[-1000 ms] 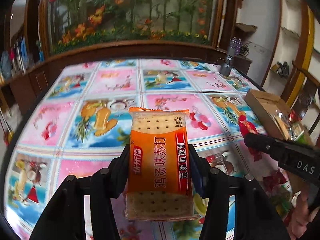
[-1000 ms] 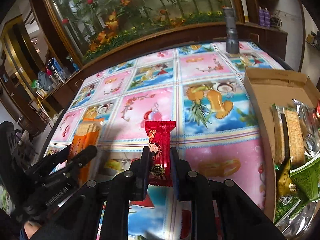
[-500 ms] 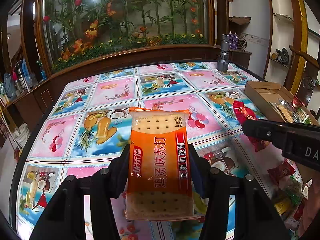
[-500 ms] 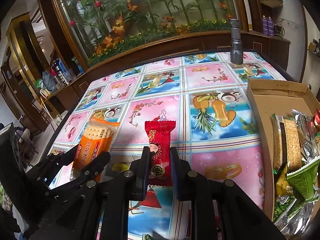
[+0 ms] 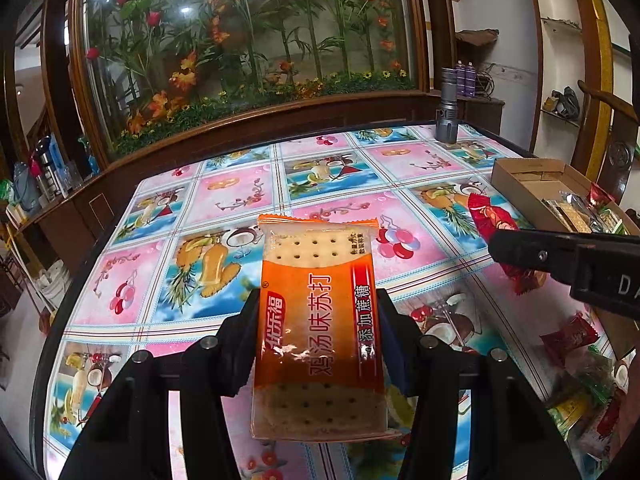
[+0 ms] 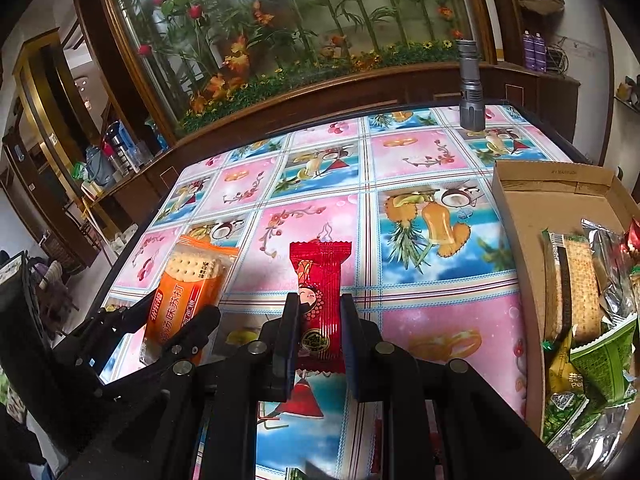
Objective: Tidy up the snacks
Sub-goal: 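Carry the red candy pack over the box with the right tool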
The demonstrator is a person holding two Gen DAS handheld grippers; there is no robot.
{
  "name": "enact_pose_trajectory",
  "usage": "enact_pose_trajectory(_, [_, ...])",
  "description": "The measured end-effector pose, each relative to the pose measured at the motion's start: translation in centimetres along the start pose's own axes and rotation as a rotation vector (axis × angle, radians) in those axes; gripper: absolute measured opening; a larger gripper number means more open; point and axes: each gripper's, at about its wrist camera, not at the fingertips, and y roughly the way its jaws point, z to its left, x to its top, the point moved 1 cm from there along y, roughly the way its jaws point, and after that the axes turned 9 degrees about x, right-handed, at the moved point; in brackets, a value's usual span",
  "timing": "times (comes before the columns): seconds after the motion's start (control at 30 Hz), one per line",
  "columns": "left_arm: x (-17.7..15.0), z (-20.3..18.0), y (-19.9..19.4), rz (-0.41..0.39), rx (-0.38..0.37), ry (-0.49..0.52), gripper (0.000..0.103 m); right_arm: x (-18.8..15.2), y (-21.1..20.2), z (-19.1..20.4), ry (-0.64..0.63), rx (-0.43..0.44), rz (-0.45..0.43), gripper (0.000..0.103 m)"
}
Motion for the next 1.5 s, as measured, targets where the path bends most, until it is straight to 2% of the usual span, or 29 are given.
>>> enact_pose_trajectory(0.5, [0.1,-0.2,-0.5,-0.023,0.019,0.020,0.053,0.6,-1.1,-0.4,0.019,0.004,-0.031,0.021])
enact_pose_trajectory(0.7, [0.1,-0.3,-0.6,-0.029,0.029,0.032,0.053,1.4,-2.8,-1.8,0.045,-0.006,-0.078,0.021])
enact_pose_trajectory(1.07, [0.2,-0.4,-0.7,-0.036,0.030,0.042,0.053,3.2,-8.6,-9.9,0.228,-0.060,-0.204,0.021])
enact_pose_trajectory(1.5, [0.2,-0.6,-0.8,-0.037,0.030,0.043,0.053,2.7,-14.9,-18.6,0.406,-0.158,-0.313,0.020])
